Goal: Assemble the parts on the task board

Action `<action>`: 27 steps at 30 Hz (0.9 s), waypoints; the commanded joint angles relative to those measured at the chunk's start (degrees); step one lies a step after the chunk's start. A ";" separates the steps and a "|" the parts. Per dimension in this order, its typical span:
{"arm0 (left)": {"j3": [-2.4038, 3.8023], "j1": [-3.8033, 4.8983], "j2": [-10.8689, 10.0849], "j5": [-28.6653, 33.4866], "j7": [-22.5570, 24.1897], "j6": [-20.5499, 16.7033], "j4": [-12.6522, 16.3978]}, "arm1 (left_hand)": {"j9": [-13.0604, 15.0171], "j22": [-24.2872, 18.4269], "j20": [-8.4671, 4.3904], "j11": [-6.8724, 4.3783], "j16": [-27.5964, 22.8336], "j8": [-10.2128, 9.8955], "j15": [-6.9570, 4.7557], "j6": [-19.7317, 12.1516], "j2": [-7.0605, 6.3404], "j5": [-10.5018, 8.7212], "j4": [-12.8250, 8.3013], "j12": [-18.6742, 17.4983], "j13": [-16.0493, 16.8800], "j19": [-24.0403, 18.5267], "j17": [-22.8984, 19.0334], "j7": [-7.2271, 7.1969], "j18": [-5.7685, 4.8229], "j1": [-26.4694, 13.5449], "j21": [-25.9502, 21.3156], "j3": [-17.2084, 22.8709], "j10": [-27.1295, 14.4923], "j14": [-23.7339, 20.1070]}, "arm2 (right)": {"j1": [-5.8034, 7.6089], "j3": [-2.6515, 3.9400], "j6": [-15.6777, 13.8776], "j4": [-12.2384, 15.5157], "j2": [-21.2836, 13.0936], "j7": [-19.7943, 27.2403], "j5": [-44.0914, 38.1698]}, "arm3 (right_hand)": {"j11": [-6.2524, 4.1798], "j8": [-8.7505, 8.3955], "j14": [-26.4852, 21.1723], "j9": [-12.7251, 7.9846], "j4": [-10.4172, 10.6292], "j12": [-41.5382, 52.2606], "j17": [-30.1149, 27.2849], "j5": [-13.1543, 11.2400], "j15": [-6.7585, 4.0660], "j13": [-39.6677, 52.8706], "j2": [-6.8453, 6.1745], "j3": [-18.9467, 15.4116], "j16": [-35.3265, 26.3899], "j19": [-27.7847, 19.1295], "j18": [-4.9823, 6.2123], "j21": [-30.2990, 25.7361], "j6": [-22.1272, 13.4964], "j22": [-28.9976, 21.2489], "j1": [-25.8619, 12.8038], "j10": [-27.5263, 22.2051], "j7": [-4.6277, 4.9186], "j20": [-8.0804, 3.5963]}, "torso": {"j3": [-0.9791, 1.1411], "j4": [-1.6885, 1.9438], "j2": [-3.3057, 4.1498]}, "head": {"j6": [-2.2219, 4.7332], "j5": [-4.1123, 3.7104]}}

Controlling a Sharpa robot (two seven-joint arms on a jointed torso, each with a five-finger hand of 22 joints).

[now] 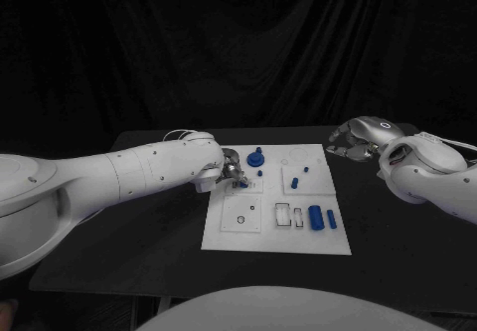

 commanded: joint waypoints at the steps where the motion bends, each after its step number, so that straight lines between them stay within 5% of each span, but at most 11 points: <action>1: -0.06 -0.33 0.21 0.42 0.20 0.86 -0.01 | 0.06 6.15 0.27 0.51 0.15 0.03 0.44 0.19 0.31 -1.16 -0.26 0.20 15.09 0.10 15.09 -0.12 -0.37 -0.55 -0.27 0.79 5.97 5.95 | -0.12 0.03 0.34 -0.03 0.02 -0.92 -0.18 | 0.33 -0.18 6.10 -0.06 -0.10 0.15 15.10 0.32 0.29 15.06 -0.05 0.12 0.17 5.09 -0.06 -0.33 0.47 14.54 0.38 5.88 -0.06 0.34 | 0.00 0.02 0.01 | -0.01 -0.06; 3: -0.06 -0.39 0.23 0.42 0.43 0.66 -0.02 | 0.06 6.14 0.28 0.53 0.15 -0.02 0.46 0.15 0.35 -1.61 -0.22 0.20 15.09 0.09 15.09 -0.10 -0.37 -0.68 -0.30 0.83 5.97 5.95 | -0.12 0.03 0.34 -0.04 0.04 -0.92 -0.18 | 0.33 -0.18 6.10 -0.06 -0.10 0.15 15.10 0.32 0.29 15.06 -0.05 0.12 0.17 5.09 -0.06 -0.33 0.47 14.54 0.38 5.88 -0.06 0.34 | -0.01 0.00 0.04 | -0.01 -0.03; 11: -0.06 -0.60 0.23 0.42 0.64 0.28 -0.14 | -1.35 6.36 0.77 1.25 0.15 -1.84 1.04 -1.12 0.59 -8.37 2.21 0.20 15.09 0.13 15.09 0.75 -0.38 -3.76 -0.44 -1.17 5.97 5.95 | -0.12 0.03 0.51 -0.07 0.13 -1.02 -0.18 | 0.36 -0.23 6.10 -0.12 -0.15 0.15 15.10 0.32 0.31 15.06 -0.08 0.14 0.17 5.02 -0.03 -0.42 0.50 14.51 0.42 5.88 -0.02 0.35 | 0.02 -0.07 0.00 | -0.01 0.17; 27: -0.06 -1.05 0.27 0.42 0.28 0.01 -0.33 | -5.16 6.60 1.70 2.23 0.15 -2.65 1.94 -2.25 0.03 -14.56 7.35 0.20 15.09 0.08 15.09 1.78 -0.32 -9.24 -0.81 -10.25 5.97 5.95 | -0.12 0.03 0.93 -0.09 0.10 -1.25 -0.18 | 0.38 -0.28 6.10 -0.16 -0.16 0.15 15.10 0.30 0.32 15.06 -0.10 0.14 0.17 4.99 -0.02 -0.46 0.49 14.49 0.41 5.88 0.00 0.35 | 0.01 -0.02 0.03 | -0.01 0.35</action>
